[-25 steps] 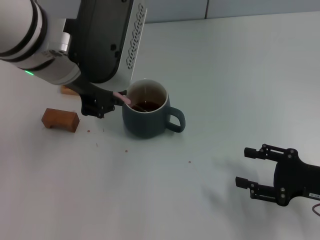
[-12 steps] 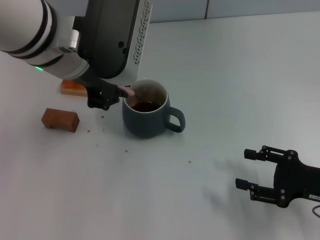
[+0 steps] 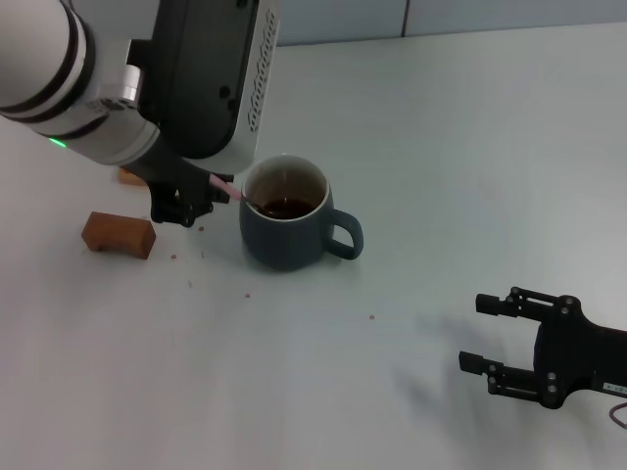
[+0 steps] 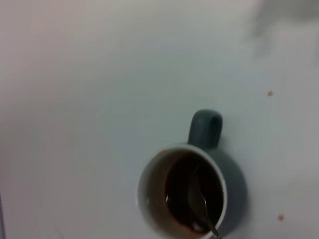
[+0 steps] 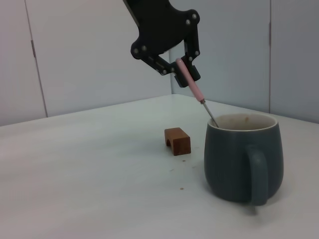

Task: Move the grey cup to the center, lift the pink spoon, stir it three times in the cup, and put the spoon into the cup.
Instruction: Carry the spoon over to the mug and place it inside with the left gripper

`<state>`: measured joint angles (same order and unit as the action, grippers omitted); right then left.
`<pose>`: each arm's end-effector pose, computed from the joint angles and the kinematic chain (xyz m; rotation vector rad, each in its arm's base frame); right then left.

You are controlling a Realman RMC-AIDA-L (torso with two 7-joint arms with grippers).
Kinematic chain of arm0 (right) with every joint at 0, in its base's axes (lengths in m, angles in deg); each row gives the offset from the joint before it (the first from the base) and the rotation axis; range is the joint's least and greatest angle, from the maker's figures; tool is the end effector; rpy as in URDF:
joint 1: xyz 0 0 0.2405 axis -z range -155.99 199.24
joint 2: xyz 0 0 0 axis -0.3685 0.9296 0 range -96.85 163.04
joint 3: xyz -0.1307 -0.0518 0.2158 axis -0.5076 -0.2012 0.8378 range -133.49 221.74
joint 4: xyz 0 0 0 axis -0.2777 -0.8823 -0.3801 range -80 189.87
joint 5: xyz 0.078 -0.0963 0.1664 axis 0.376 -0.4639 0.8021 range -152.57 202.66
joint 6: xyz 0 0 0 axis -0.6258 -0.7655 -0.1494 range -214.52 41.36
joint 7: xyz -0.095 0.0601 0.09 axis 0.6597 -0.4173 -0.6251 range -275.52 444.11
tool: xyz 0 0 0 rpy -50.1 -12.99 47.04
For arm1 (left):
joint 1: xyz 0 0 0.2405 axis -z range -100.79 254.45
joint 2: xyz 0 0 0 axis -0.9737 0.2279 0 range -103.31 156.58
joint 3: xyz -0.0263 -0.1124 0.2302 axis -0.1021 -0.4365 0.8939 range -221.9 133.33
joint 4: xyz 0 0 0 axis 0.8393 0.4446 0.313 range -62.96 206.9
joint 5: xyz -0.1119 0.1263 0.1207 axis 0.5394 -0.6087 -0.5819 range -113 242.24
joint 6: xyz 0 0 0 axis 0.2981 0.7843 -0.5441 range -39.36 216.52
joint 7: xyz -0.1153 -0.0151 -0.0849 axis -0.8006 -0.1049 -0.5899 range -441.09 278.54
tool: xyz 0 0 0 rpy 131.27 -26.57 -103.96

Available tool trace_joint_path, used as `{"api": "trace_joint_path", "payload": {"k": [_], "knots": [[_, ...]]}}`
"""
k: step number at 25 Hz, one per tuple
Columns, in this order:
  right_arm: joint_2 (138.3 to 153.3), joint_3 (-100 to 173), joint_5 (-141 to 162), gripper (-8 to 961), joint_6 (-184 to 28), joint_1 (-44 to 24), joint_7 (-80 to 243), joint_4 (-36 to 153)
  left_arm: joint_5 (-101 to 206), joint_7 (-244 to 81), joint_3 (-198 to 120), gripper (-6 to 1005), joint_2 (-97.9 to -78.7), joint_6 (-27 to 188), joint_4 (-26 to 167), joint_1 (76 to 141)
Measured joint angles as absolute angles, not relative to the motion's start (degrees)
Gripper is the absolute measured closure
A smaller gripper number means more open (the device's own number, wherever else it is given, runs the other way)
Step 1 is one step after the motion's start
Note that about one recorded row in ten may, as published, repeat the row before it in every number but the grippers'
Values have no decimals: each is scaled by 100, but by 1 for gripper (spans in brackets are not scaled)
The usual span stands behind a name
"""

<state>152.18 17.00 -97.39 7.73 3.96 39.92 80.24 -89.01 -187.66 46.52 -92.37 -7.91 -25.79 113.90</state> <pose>0.3355 0.2269 -0.0242 -2.6624 0.3736 0.6893 -0.1005 0.3340 0.0085 -2.7142 0.5987 0.7905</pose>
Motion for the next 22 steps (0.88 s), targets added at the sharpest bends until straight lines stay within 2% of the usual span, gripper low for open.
{"api": "trace_joint_path", "payload": {"k": [22], "knots": [[15223, 1679, -9749, 234, 740, 375, 3988, 8023, -8881, -18905, 4780, 868, -9246, -234, -2469, 11392]]}}
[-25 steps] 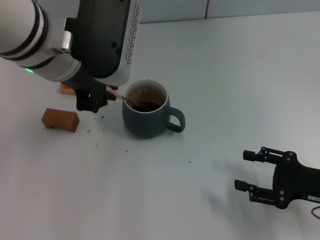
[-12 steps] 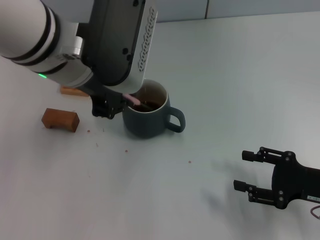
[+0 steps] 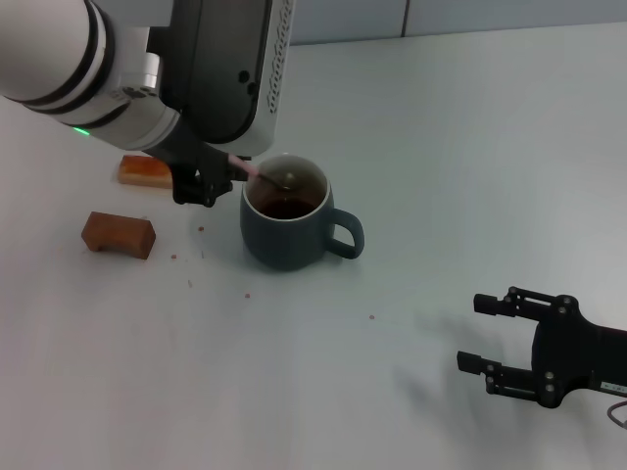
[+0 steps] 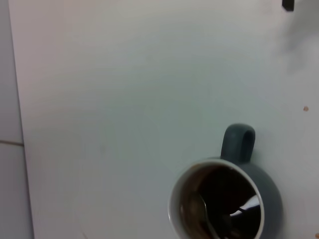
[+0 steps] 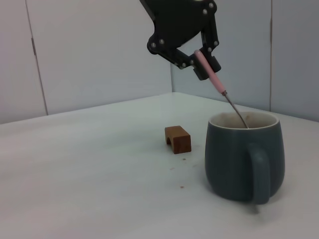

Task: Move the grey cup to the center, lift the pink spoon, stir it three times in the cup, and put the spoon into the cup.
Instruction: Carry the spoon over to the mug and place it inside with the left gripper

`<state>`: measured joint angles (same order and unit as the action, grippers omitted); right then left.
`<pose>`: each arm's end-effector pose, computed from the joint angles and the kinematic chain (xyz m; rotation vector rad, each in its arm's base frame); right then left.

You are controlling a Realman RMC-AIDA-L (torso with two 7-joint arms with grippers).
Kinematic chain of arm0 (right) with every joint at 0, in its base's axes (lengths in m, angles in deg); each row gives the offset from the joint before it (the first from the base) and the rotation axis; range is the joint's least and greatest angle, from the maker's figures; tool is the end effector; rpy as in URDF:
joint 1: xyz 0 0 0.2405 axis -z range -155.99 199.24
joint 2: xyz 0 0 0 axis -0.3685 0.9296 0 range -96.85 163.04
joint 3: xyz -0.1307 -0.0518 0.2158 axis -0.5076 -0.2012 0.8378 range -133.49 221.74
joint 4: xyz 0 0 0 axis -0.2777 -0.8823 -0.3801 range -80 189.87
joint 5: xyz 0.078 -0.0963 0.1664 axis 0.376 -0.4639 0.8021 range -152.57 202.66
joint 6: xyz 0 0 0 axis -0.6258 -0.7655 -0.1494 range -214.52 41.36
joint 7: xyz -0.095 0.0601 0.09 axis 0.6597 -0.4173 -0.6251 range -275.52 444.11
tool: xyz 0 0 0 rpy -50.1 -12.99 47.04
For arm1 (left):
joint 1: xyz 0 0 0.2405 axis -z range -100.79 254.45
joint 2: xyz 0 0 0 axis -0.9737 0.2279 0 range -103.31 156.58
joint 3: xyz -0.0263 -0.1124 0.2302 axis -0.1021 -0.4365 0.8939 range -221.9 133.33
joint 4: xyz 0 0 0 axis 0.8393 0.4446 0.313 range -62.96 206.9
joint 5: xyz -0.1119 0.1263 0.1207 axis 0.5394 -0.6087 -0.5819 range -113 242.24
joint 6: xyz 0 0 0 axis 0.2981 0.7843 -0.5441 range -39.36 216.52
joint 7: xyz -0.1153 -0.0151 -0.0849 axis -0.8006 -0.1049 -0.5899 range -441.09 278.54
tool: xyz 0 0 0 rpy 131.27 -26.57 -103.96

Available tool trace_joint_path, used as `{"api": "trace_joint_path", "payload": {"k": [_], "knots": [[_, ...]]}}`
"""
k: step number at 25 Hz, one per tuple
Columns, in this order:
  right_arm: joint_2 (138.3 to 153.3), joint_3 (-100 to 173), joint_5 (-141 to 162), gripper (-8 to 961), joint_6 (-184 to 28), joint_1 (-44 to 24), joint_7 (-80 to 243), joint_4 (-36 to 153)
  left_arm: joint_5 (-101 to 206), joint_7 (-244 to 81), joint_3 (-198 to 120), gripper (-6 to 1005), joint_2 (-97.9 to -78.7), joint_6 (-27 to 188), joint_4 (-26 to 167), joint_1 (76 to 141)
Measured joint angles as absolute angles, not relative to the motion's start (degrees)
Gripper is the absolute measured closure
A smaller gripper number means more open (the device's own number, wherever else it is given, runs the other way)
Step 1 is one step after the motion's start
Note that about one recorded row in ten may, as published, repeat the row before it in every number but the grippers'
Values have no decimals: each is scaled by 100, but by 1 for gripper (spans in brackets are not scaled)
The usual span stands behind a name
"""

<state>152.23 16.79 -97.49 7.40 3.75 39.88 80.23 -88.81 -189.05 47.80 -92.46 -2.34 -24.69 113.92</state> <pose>0.3351 0.2281 -0.0252 -2.6673 0.3713 0.6831 -0.0936 0.3419 0.0015 -2.6709 0.6025 0.7190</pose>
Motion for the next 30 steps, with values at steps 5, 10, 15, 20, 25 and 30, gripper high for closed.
{"api": "trace_joint_path", "payload": {"k": [5, 10, 15, 20, 25, 30], "knots": [[15227, 1676, -9751, 234, 737, 351, 3978, 8017, -8994, -18956, 4758, 868, -9231, -396, -2463, 11381], [15228, 1671, -9756, 235, 737, 349, 3966, 8015, -8992, -18971, 4750, 868, -9228, -641, -2516, 11380], [15227, 1661, -9757, 235, 737, 351, 3955, 8015, -8656, -18938, 4796, 869, -9231, -627, -2609, 11294], [15223, 1660, -9761, 235, 737, 352, 3951, 8016, -8567, -18927, 4856, 869, -9230, -294, -2557, 11243], [15219, 1662, -9765, 235, 738, 352, 3949, 8016, -8606, -18926, 4947, 869, -9226, -71, -2451, 11196], [15215, 1662, -9765, 235, 738, 352, 3947, 8016, -8639, -18966, 4959, 869, -9220, 33, -2374, 11151]]}}
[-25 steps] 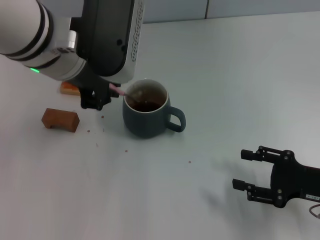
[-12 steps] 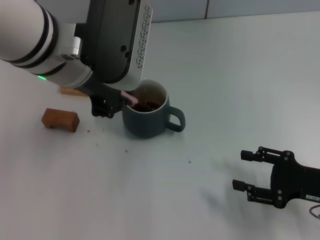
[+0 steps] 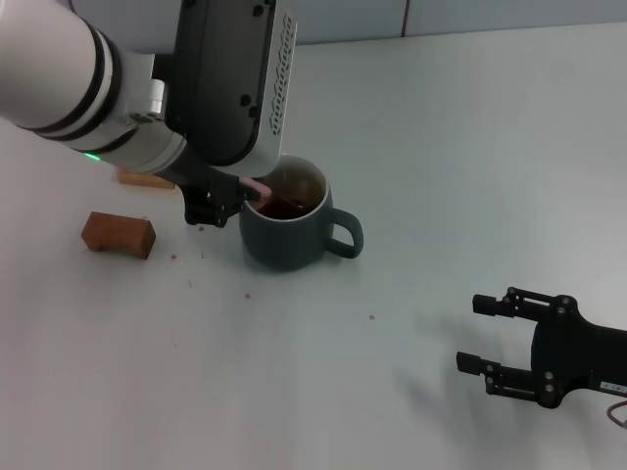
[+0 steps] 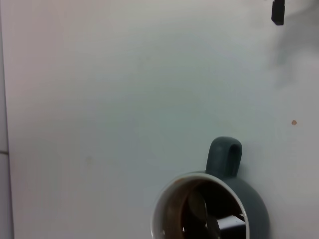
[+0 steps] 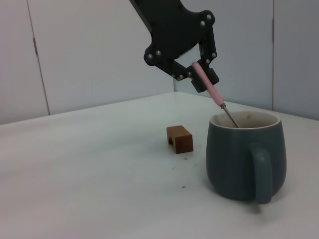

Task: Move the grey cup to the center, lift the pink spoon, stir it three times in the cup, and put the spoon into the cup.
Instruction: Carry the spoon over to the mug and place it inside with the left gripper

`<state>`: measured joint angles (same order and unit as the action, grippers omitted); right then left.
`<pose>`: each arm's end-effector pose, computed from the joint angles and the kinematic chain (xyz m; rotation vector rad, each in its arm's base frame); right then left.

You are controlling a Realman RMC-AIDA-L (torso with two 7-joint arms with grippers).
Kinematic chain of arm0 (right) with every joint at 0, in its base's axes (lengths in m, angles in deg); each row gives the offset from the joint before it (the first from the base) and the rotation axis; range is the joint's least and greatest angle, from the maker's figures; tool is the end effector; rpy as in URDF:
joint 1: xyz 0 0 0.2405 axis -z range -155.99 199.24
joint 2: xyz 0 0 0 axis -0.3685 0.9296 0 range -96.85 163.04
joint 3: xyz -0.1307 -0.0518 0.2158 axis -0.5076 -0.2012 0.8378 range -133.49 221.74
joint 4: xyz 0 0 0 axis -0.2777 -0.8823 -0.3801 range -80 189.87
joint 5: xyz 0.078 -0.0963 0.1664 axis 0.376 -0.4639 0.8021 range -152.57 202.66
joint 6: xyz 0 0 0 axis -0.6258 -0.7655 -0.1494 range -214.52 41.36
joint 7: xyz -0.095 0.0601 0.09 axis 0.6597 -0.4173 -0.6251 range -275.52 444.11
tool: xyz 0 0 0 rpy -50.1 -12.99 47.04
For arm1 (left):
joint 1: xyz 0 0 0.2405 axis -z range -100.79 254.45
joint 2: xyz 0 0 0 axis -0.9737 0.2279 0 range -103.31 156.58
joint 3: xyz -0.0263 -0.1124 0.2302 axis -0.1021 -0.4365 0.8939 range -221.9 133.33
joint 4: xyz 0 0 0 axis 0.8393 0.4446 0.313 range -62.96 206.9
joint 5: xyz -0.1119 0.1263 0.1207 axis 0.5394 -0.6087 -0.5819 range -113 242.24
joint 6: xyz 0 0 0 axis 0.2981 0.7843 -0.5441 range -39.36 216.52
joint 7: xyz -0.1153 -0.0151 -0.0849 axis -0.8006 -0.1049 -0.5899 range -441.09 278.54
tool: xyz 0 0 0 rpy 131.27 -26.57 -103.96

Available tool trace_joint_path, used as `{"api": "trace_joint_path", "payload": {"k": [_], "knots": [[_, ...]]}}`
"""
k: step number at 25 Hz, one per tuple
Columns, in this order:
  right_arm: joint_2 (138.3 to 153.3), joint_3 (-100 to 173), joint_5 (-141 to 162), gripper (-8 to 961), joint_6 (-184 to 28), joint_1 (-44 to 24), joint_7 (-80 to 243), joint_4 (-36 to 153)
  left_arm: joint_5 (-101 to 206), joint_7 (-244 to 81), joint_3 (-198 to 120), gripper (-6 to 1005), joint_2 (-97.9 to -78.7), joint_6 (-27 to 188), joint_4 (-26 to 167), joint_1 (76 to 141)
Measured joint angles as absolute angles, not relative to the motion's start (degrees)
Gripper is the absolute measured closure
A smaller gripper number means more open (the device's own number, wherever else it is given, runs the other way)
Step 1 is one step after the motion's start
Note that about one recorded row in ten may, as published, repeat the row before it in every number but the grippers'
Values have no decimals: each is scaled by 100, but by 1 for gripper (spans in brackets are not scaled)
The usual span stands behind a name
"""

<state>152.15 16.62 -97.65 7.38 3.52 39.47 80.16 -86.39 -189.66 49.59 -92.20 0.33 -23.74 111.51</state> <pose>0.3346 0.2290 -0.0254 -2.6744 0.3758 0.6829 -0.1029 0.3364 -0.0081 -2.7091 0.5719 0.6728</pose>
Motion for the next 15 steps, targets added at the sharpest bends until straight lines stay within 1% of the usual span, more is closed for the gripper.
{"api": "trace_joint_path", "payload": {"k": [15], "knots": [[15209, 1662, -9765, 235, 738, 352, 3947, 8016, -8652, -19219, 4971, 859, -9219, 107, -2354, 11013]]}}
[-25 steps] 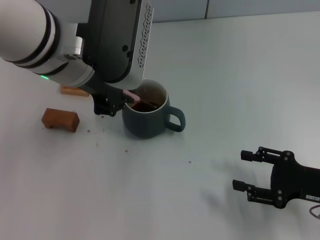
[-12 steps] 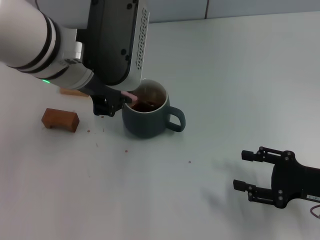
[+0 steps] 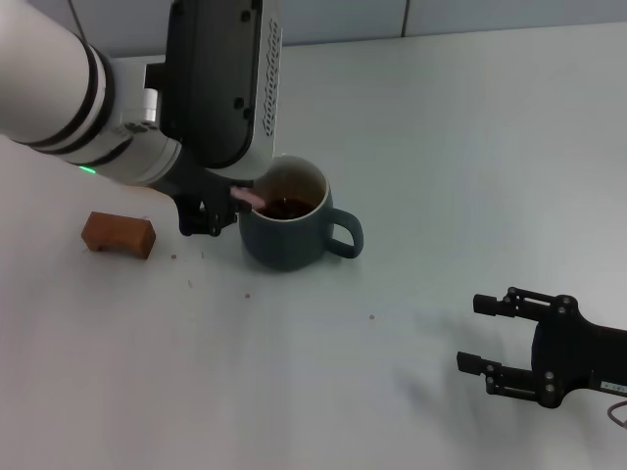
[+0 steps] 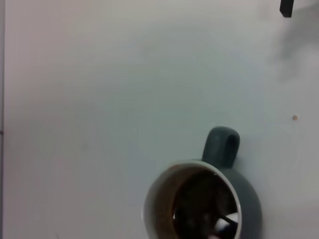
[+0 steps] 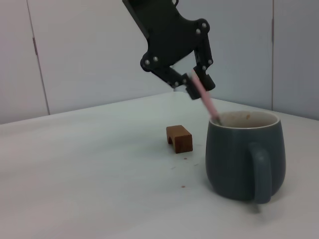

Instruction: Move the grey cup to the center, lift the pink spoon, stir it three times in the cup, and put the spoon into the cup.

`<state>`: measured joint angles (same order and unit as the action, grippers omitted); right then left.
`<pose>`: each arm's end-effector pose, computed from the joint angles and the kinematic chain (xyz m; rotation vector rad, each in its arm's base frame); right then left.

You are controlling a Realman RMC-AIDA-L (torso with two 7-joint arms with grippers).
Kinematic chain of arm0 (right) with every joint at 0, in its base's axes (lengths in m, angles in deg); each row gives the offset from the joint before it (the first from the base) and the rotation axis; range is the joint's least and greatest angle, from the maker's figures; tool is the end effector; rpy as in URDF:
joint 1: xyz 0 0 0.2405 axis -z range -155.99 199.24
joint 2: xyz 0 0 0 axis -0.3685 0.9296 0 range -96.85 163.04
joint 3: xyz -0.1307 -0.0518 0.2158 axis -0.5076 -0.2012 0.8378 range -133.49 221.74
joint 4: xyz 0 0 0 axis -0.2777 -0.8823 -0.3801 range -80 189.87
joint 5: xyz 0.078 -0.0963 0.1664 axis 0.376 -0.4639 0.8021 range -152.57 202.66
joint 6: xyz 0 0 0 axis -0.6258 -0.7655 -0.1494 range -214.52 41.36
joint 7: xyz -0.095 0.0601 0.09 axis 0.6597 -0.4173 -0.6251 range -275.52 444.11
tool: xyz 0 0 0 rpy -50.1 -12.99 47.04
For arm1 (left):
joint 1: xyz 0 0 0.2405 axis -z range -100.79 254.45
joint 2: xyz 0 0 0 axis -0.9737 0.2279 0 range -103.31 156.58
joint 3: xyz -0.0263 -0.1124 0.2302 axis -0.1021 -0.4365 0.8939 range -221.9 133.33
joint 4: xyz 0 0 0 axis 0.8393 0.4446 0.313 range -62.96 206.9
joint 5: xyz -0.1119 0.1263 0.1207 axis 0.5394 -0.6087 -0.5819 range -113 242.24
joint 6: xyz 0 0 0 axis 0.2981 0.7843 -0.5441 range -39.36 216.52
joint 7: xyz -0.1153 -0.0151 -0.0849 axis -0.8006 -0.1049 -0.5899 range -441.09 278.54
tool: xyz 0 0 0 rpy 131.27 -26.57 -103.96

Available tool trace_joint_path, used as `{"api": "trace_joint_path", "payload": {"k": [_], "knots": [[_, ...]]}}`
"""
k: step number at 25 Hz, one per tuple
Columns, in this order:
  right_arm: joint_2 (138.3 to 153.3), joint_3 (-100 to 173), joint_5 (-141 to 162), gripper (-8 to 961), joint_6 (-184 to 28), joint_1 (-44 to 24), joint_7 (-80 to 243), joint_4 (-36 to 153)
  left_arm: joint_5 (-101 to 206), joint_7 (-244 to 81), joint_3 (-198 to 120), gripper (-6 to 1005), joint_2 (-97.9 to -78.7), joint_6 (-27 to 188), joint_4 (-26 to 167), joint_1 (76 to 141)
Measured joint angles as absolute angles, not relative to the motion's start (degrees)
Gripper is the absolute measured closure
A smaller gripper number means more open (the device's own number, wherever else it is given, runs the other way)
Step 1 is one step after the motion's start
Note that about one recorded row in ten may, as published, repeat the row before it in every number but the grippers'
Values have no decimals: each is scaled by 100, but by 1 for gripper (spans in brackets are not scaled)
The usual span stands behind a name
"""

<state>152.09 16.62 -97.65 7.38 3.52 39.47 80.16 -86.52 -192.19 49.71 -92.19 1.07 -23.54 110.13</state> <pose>0.3348 0.2290 -0.0250 -2.6743 0.3753 0.6815 -0.1106 0.3353 -0.0086 -2.7155 0.4810 0.6625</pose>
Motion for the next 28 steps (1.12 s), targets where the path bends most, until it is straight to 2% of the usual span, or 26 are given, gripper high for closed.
{"api": "trace_joint_path", "payload": {"k": [8, 13, 16, 23, 26, 28], "knots": [[15209, 1662, -9765, 235, 738, 352, 3947, 8016, -8788, -19294, 5131, 760, -9219, 168, -2385, 10885], [15210, 1663, -9764, 234, 739, 352, 3947, 8016, -8272, -19124, 4867, 690, -9204, 500, -2951, 10528], [15210, 1672, -9765, 234, 727, 360, 3947, 8016, -6972, -18679, 4130, 579, -9192, 873, -3272, 10146], [15205, 1692, -9764, 234, 706, 361, 3947, 8016, -4399, -18232, 2901, 582, -9193, 1516, -2385, 9812], [15204, 1711, -9752, 235, 702, 370, 3948, 8017, -2263, -17299, 2167, 584, -9187, 1766, -831, 9595], [15203, 1715, -9746, 235, 702, 378, 3948, 8020, -2263, -17299, 2167, 585, -9187, 1766, -831, 9595]]}}
